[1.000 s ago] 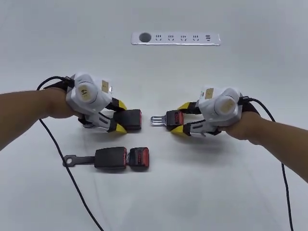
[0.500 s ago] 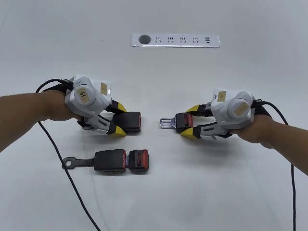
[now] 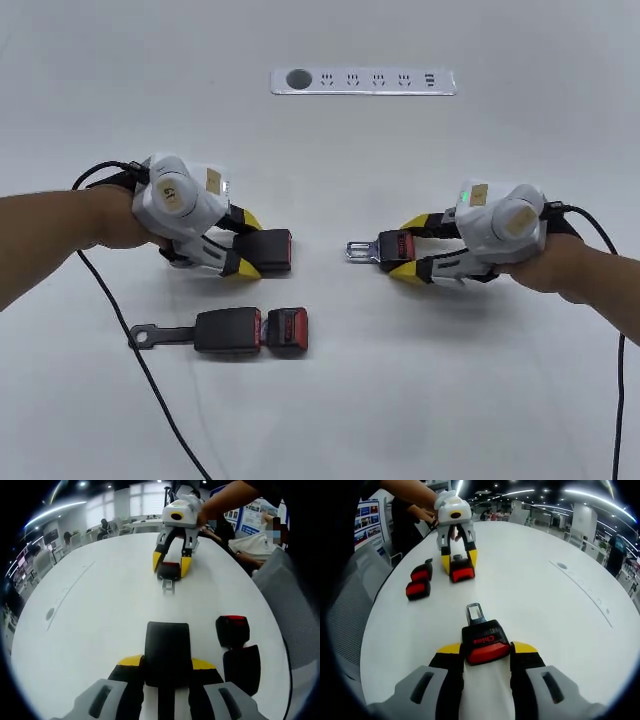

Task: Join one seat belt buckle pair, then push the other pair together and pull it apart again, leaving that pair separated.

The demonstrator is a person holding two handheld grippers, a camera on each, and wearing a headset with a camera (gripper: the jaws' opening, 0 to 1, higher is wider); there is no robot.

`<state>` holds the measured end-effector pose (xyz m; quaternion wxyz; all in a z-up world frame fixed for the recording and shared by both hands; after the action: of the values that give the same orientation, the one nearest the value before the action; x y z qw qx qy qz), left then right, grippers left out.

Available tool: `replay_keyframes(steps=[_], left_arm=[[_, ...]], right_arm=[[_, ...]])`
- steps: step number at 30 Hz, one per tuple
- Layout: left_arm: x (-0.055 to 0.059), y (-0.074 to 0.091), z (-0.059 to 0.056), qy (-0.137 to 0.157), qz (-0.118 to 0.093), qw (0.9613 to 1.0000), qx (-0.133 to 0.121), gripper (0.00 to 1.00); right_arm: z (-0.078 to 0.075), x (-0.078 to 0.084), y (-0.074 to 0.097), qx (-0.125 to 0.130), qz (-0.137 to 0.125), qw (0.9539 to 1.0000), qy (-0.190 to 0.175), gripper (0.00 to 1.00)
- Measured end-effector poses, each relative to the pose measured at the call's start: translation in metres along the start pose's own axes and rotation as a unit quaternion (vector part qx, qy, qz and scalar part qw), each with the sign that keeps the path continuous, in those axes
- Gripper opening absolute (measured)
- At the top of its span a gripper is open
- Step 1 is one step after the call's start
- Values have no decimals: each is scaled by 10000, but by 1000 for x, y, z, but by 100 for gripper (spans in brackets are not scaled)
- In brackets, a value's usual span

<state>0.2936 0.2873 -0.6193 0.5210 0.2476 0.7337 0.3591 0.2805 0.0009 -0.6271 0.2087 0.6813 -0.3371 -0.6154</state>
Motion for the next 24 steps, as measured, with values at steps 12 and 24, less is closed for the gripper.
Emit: replay_keyframes(steps=[12, 24], left_arm=[[0, -1, 0, 13, 9, 10000, 9, 34], [-2, 1, 0, 48, 24, 10000, -2, 35]], right_arm=[[-3, 10, 13, 8, 80, 9999, -69, 35], [-9, 14, 15, -27, 105, 9999, -134, 35]])
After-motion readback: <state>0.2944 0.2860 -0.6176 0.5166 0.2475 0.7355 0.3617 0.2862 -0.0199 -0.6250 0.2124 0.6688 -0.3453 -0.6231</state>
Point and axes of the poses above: the centre of the closed fingertips' face, and the gripper's own axes: y roughly backward along the fingers, z roughly to its left, x roughly out of its underside, the point moved 9 cm from there along y, roughly backward along the fingers, and after that the axes turned 14 degrees about y, right-handed, at the moved point
